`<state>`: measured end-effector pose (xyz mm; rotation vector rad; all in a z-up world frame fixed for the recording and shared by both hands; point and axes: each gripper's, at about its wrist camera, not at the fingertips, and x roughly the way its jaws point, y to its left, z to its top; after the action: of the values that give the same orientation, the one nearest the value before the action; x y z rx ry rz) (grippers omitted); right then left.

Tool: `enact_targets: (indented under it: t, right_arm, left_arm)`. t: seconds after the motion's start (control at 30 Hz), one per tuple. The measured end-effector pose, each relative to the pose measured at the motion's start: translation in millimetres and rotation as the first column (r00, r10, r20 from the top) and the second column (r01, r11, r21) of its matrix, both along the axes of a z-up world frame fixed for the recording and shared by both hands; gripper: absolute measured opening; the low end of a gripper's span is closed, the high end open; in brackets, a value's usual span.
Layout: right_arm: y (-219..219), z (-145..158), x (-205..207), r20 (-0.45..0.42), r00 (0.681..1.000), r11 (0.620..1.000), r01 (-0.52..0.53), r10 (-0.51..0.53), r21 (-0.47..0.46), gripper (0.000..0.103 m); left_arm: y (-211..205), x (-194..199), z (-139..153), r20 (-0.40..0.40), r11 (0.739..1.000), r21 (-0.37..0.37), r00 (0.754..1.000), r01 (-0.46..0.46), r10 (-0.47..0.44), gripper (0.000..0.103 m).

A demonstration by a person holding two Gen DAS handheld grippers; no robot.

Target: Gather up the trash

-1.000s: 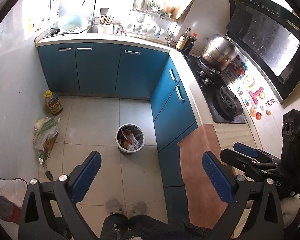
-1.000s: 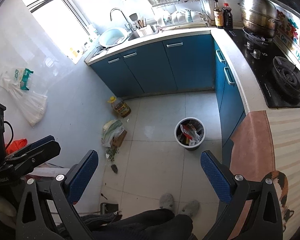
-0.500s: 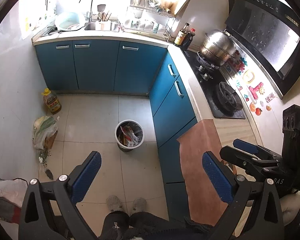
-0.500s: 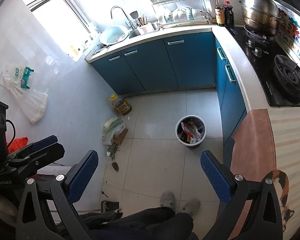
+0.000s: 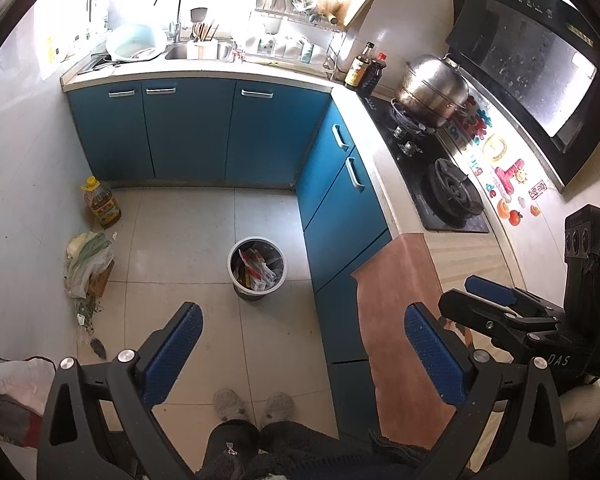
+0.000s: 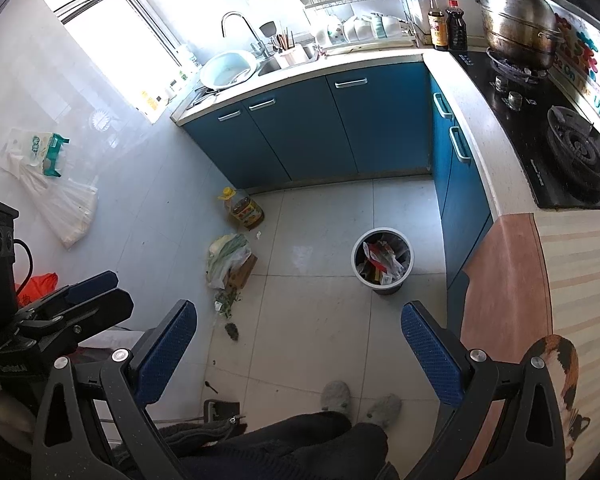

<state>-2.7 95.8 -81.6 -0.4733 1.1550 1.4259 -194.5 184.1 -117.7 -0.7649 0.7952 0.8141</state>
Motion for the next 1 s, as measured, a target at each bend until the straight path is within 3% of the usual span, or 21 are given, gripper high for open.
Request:
enact_targets:
  t: [1.0]
  right_arm:
    - [-10.2,-8.8,5.5,-0.01,1.0,1.0,0.008,-0.008,-0.017,0.103]
  left_arm:
    - [2.4,-2.8,-7.9,-0.019,0.999,-0.027,0.999,-0.036,0.036,0.103]
